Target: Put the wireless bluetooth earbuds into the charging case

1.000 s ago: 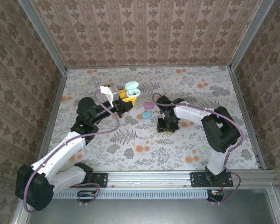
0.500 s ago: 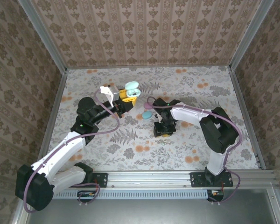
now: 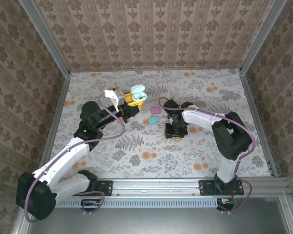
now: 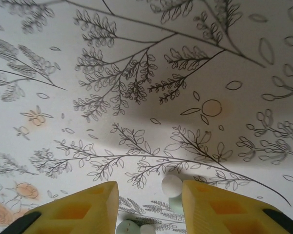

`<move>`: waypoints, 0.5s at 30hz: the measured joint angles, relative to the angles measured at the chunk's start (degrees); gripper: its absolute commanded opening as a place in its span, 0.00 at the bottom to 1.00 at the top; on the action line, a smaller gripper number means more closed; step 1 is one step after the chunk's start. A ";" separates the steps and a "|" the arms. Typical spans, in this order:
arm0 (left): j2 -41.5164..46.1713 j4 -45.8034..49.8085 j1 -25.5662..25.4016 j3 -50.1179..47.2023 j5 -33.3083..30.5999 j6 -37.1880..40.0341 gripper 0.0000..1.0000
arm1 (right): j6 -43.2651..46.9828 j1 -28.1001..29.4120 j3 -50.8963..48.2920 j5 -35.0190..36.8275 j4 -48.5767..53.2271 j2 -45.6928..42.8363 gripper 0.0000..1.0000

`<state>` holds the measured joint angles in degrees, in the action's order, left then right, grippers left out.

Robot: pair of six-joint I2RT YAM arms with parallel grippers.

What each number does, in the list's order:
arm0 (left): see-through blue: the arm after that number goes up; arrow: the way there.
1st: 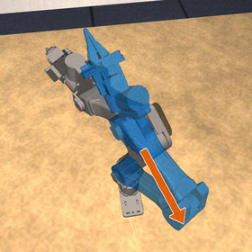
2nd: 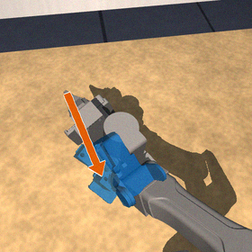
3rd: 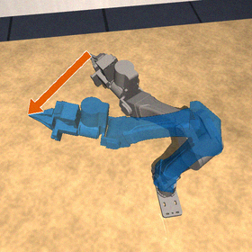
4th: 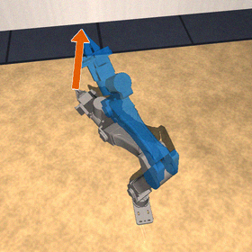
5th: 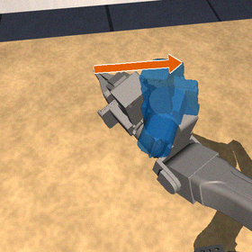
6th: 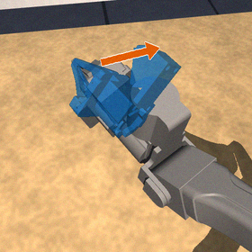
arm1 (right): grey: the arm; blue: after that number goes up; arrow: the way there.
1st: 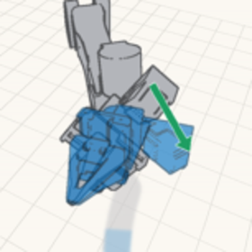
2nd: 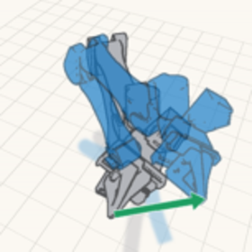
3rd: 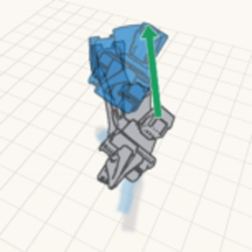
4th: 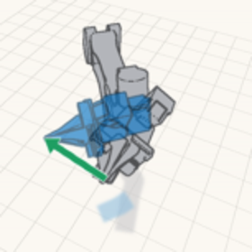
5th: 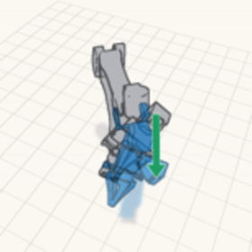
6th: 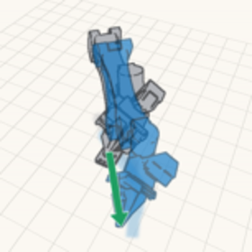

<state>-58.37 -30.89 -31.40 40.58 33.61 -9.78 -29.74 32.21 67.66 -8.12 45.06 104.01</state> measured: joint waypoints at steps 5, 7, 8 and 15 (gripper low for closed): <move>0.00 0.04 0.00 0.00 0.00 -0.02 0.25 | 0.55 0.61 0.00 -0.90 0.24 2.01 0.40; -0.02 0.04 0.00 0.00 0.00 0.00 0.25 | 1.36 1.20 0.00 -1.60 0.33 2.25 0.40; -0.02 0.04 0.00 0.00 0.00 0.00 0.25 | 1.55 1.53 0.00 -1.90 0.39 2.25 0.40; -0.28 0.02 0.00 0.02 0.02 -0.02 0.26 | 4.22 3.85 0.02 -4.74 0.70 2.54 0.40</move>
<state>-58.65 -30.87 -31.40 40.60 33.63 -9.80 -25.52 36.05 67.68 -12.86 45.76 106.54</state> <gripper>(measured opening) 0.344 0.399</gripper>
